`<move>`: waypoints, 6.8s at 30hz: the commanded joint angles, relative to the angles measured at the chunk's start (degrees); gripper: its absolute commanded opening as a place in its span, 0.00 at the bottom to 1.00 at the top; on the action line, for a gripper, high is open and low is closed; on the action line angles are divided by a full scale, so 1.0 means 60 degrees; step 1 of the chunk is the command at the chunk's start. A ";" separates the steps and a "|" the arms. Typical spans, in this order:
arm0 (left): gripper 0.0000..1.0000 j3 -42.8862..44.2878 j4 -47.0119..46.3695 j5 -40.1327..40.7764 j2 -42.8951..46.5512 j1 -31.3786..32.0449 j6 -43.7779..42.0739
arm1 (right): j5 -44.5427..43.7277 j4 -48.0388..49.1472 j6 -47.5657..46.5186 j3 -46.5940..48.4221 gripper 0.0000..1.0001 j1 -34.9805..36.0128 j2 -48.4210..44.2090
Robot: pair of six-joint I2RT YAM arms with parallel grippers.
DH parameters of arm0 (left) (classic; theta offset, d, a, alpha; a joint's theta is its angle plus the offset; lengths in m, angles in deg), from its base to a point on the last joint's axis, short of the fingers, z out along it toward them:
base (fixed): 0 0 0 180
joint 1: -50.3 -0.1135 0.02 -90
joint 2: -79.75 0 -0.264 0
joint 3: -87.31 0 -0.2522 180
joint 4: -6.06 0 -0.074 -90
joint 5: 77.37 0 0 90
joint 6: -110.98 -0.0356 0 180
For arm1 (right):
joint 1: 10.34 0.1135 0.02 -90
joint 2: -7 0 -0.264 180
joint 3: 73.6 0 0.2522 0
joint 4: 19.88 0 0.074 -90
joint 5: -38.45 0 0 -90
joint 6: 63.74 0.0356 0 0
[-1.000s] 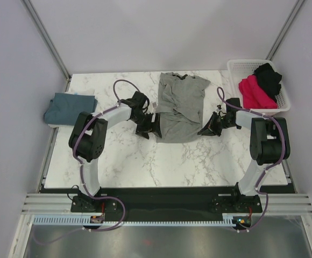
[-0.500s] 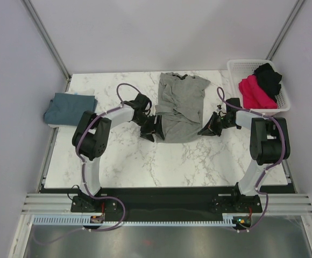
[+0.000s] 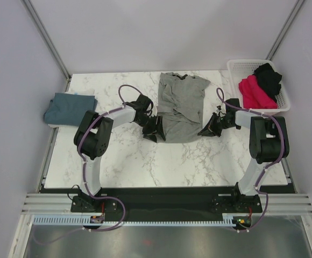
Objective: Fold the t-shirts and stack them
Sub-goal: Fold the tshirt, then neatly place the folded tshirt to the corner
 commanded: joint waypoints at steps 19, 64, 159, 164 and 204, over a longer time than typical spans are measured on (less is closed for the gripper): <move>0.02 0.0163 -0.0322 0.0506 -0.0091 -0.0252 -0.0264 | -0.0264 0.0185 -0.0208 0.0380 0.00 -0.0035 -0.0058; 0.02 -0.1258 0.0791 -0.0373 0.5781 0.0920 -0.1962 | 0.0029 -0.1953 -0.0515 -0.0265 0.00 -0.0035 -0.5330; 0.92 0.3122 -0.1786 -0.0505 -0.2023 -0.2215 0.1991 | 0.0981 0.1694 0.0407 0.7294 0.66 0.0932 0.4350; 0.91 0.3429 -0.2006 -0.0476 -0.2580 -0.2229 0.2240 | 0.0923 0.1650 0.0305 0.7236 0.66 0.0932 0.4556; 0.02 0.5831 0.1282 -0.2116 -0.1047 -0.3049 -0.2382 | -0.0717 0.0069 -0.2962 0.6519 0.68 0.0932 0.1291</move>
